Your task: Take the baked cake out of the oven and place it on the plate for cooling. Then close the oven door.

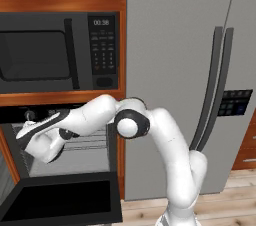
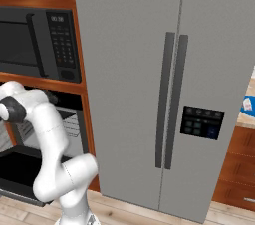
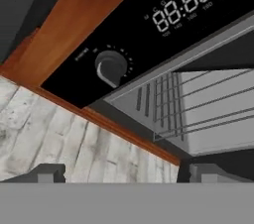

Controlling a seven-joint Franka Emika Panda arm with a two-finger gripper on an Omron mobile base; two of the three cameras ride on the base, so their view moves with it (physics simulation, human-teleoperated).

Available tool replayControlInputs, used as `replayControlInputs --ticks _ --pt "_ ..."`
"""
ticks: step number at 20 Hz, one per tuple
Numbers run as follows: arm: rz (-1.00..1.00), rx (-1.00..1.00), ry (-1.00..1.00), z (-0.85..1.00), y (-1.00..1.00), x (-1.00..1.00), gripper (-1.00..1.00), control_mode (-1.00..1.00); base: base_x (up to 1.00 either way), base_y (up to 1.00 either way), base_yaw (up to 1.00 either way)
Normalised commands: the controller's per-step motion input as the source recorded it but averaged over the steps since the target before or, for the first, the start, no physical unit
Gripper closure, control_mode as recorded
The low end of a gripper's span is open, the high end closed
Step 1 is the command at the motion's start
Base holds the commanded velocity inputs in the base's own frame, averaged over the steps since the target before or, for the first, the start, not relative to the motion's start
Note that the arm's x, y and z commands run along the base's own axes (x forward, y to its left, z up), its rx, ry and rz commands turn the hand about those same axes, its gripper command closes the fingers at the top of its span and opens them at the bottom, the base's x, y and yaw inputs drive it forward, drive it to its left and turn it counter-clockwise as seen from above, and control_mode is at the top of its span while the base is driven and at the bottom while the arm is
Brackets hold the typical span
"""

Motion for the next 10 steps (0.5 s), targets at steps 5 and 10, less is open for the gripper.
replayControlInputs --ticks 5,10 --pt "0.0 0.29 0.05 0.15 -0.45 -1.0 -1.0 -1.0 0.0 0.0 0.0" --pt "-0.03 0.3 0.0 0.1 -0.75 -1.0 -1.0 -1.0 0.0 0.0 0.0"
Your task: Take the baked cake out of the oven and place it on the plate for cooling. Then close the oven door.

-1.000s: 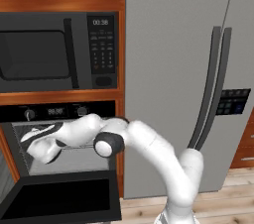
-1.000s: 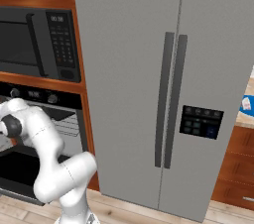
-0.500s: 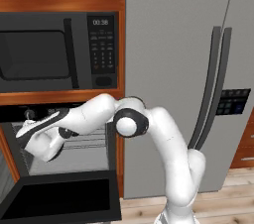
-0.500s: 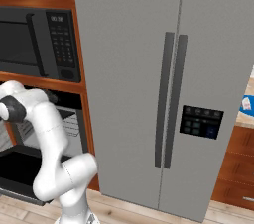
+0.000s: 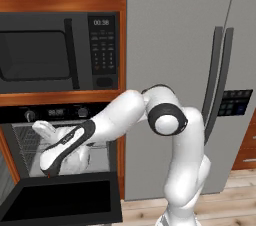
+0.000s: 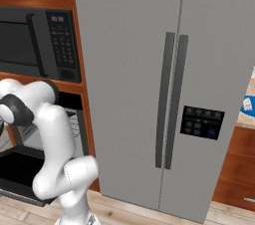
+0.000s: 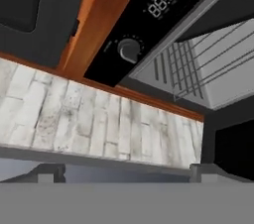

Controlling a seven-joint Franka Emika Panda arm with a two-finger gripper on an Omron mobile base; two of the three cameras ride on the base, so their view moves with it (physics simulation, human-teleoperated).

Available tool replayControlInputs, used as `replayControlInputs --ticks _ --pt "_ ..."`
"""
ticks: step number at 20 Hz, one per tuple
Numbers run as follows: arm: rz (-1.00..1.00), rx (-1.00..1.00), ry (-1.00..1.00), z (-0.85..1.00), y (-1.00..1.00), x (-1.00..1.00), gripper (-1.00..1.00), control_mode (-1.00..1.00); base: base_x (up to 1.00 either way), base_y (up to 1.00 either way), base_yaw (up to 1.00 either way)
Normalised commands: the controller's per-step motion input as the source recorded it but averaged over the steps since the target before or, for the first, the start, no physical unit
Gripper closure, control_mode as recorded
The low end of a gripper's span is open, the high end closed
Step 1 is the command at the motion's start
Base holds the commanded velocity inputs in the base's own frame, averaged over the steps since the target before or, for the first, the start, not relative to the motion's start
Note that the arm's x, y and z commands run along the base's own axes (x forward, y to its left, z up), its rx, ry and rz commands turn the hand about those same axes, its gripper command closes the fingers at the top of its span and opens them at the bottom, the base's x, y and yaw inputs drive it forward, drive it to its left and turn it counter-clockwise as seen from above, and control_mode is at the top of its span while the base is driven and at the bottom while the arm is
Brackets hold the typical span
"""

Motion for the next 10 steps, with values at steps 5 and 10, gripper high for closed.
replayControlInputs --ticks 5,10 --pt "-0.11 0.33 -0.06 0.25 -0.97 -1.0 -1.0 -1.0 0.0 0.0 0.0" --pt "-0.13 0.41 -0.06 0.42 -0.92 -1.0 -1.0 -1.0 0.0 0.0 0.0"
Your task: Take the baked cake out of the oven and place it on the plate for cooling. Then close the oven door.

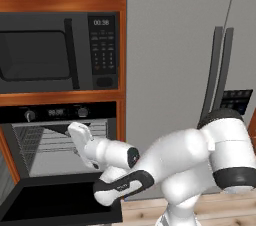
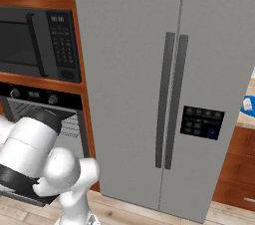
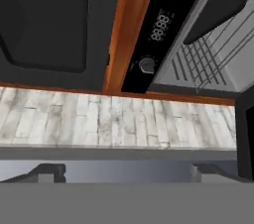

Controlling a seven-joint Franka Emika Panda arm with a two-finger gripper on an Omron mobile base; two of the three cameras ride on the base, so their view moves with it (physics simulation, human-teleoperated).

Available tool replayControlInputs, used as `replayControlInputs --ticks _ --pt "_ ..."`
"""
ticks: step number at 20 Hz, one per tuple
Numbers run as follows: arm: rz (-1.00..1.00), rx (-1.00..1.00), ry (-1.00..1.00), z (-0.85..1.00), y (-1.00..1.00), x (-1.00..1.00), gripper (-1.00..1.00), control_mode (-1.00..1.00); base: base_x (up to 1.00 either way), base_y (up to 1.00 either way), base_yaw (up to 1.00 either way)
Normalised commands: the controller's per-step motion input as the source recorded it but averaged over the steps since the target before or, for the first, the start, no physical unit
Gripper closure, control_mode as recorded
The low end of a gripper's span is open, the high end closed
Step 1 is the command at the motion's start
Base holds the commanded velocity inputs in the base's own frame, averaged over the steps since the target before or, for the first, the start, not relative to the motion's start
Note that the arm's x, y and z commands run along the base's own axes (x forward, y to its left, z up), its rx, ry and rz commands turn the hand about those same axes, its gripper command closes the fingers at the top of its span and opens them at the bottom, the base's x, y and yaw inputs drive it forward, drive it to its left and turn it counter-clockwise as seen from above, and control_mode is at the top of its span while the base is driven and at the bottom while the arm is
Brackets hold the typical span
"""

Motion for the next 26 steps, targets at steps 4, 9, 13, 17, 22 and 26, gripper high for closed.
replayControlInputs --ticks 4,9,13,17,22,26 --pt "-0.06 0.18 -0.04 0.15 -0.36 -0.48 -1.0 -1.0 0.0 0.0 0.0" --pt "-0.01 0.27 0.09 0.11 -0.22 -0.21 -1.0 -1.0 0.0 0.0 0.0" --pt "0.0 0.59 0.36 0.44 -0.41 -0.45 -1.0 -1.0 0.0 0.0 0.0" --pt "0.0 0.61 0.46 0.68 -0.3 -0.65 -1.0 -1.0 0.0 0.0 0.0" --pt "0.0 0.05 0.18 0.16 -0.08 -0.94 -1.0 -1.0 0.0 0.0 0.0" --pt "-0.02 -0.55 0.0 -0.23 0.0 -1.0 -1.0 -1.0 0.0 0.0 0.0"
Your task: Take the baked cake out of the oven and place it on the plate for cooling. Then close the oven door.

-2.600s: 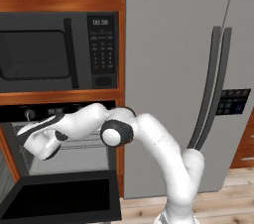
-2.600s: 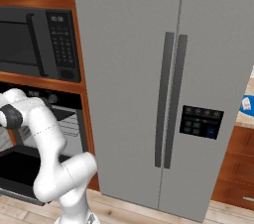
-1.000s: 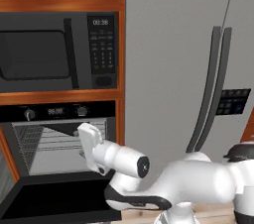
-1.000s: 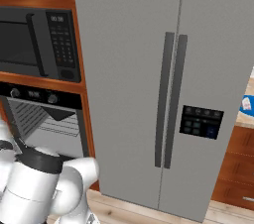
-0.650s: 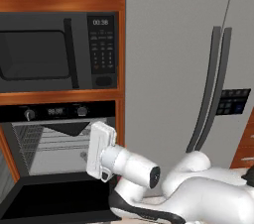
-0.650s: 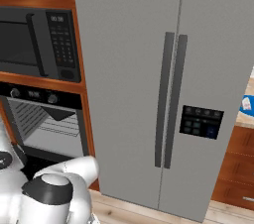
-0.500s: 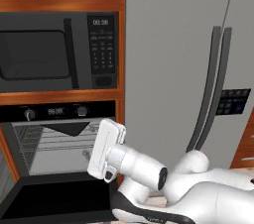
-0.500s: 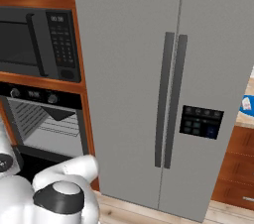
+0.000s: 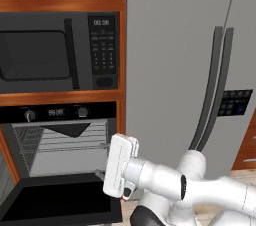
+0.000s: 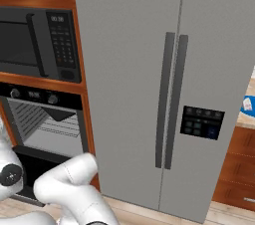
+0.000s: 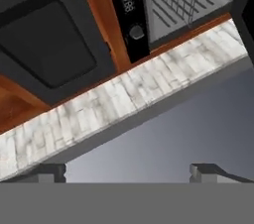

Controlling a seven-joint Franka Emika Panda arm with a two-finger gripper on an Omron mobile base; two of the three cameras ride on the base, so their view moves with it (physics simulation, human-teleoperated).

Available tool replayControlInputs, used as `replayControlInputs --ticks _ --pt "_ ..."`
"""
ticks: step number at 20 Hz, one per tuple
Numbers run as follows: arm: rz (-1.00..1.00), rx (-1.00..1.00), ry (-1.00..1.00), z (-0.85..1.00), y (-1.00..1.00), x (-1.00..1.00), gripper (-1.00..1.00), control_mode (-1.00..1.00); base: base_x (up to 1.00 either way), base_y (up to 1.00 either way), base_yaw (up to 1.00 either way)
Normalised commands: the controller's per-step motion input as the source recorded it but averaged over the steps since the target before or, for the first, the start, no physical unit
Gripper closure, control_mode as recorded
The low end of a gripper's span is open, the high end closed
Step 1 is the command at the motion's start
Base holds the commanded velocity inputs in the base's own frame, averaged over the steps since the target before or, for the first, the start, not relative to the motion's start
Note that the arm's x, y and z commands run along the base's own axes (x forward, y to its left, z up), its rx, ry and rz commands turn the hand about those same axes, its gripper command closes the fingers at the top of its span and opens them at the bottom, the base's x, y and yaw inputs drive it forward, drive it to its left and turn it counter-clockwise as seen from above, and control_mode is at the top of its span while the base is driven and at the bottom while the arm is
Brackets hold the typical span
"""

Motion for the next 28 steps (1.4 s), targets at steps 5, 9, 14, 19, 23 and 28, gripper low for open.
replayControlInputs --ticks 5,9,14,19,23,28 --pt "-0.14 -0.81 0.0 -0.07 0.23 -1.0 -1.0 -1.0 0.0 0.0 0.0" --pt "-0.19 -0.87 0.01 0.11 0.44 -0.94 -1.0 -1.0 0.0 0.0 0.0" --pt "-0.1 -0.71 0.07 0.63 0.47 -0.63 -1.0 -1.0 0.0 0.0 0.0" --pt "-0.07 -0.71 0.0 0.14 0.4 -0.69 -1.0 -1.0 0.0 0.0 0.0" --pt "-0.03 -0.76 -0.06 -0.46 0.57 -0.68 -1.0 -1.0 0.0 0.0 0.0" --pt "-0.01 -0.5 -0.35 -0.9 0.15 -0.3 -1.0 -1.0 0.0 0.0 0.0"
